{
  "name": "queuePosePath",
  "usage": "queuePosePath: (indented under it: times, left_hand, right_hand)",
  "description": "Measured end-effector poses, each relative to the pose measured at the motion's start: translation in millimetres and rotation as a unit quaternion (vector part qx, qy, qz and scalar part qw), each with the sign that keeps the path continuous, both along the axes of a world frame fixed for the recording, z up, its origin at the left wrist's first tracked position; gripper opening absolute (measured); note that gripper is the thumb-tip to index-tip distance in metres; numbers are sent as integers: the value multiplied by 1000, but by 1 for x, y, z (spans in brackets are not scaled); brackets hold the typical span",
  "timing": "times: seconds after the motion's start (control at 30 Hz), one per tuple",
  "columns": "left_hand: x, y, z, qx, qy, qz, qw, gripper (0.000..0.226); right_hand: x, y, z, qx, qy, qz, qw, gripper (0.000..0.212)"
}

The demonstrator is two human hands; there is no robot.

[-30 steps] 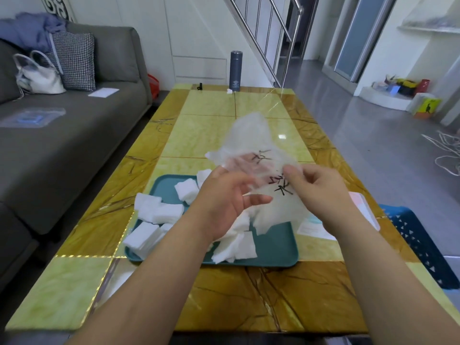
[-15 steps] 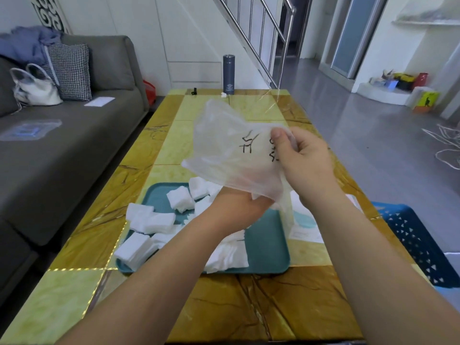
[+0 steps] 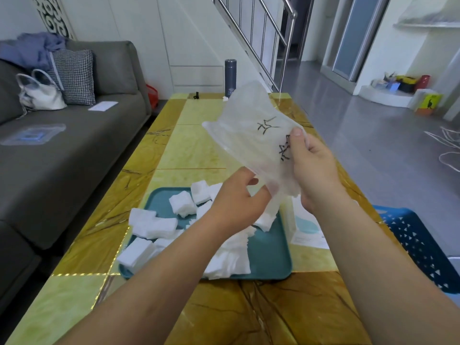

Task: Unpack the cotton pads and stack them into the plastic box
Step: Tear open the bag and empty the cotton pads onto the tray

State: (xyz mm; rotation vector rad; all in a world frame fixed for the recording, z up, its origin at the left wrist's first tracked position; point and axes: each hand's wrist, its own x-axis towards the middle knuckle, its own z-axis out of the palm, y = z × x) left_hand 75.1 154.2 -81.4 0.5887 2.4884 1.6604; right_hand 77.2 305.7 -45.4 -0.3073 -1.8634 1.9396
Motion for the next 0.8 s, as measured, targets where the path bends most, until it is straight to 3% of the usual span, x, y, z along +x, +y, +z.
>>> queuePosePath:
  times: [0.13, 0.27, 0.4, 0.5, 0.6, 0.67, 0.8]
  left_hand:
    - [18, 12, 3, -27, -40, -72, 996, 36]
    - [21, 5, -2, -161, 31, -76, 984, 54]
    - [18, -7, 4, -161, 82, -76, 981, 38]
    - [14, -12, 9, -223, 125, -97, 962, 58]
    - [8, -13, 9, -311, 154, -93, 933, 69]
    - [2, -13, 7, -343, 170, -84, 920, 72]
    - [-11, -13, -3, -382, 163, -72, 907, 76]
  right_hand:
    - [-6, 6, -2, -57, -51, -4, 997, 39]
    - [-15, 19, -13, -91, -126, -20, 988, 42]
    - [-21, 10, -22, -115, -161, 2, 980, 37]
    - [-28, 1, -25, -157, -185, 53, 969, 35]
    - [-29, -3, -26, -125, -209, 110, 964, 21]
    - [-26, -3, -31, -99, -235, 121, 959, 24]
    - [-29, -2, -39, -114, -295, 77, 946, 24]
